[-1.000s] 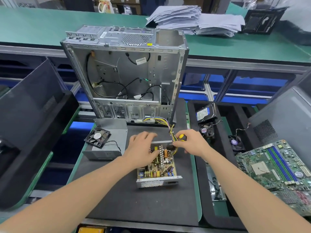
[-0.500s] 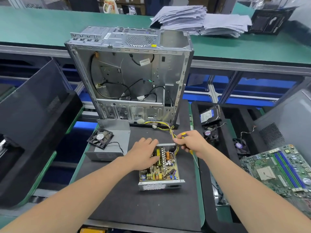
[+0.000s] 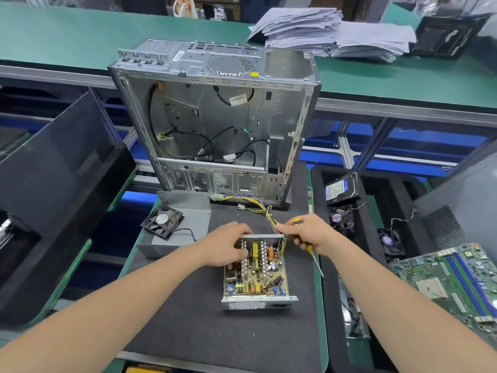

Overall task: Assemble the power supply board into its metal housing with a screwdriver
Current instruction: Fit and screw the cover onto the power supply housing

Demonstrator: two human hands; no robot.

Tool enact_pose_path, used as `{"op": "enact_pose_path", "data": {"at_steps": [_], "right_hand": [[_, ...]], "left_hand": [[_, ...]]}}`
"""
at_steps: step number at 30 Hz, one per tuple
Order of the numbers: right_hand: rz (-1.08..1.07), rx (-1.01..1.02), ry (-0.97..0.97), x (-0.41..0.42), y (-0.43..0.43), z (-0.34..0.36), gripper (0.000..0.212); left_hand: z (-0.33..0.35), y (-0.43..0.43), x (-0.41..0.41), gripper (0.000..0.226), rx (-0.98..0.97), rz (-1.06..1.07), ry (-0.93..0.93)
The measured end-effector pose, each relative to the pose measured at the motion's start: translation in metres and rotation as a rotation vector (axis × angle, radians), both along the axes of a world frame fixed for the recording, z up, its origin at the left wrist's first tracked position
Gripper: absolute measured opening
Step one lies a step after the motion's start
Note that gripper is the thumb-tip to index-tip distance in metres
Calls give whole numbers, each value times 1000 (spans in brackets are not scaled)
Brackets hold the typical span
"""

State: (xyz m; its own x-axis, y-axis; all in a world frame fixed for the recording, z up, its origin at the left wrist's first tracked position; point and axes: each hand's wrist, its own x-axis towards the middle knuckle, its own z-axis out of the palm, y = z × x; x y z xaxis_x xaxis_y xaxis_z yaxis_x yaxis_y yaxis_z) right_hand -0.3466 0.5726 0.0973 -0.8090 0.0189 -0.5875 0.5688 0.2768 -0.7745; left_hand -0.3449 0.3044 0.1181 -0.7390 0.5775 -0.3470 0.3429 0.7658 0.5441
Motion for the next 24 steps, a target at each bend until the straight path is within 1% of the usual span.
{"op": "enact_pose_path", "data": {"at_steps": [2,4,6,7,9,11,12,15,17,20,24], "right_hand": [[18,13,-45,4,7,-3,31],[53,47,-122,9,12,-5,21],[166,79,-212,17,14,-3,11],[234,73,-249,22,13,-3,11],[307,66,-263,31,6,-4,20],[279,127,-194,37,-1,-8,30],[253,163,-146,39,-4,-10,32],[186,199,-56,43,-8,-17,31],[166,211,-17,44,-8,-20,31],[106,224,60,43,-12,-23,31],[54,390,170,42,-19,-24,33]], "left_hand": [[-2,-5,4,50,23,149,-28],[-7,-10,9,54,0,231,-65],[-13,-14,15,52,50,328,-139],[-15,-15,18,50,100,402,-185],[-17,-16,23,46,207,557,-255],[-23,-17,28,41,291,661,-274],[-26,-17,32,38,307,688,-246],[-32,-16,41,32,345,747,-147],[-33,-14,45,33,401,778,-151],[-33,-12,45,35,424,769,-104],[-33,-9,39,31,410,743,-19]]}}
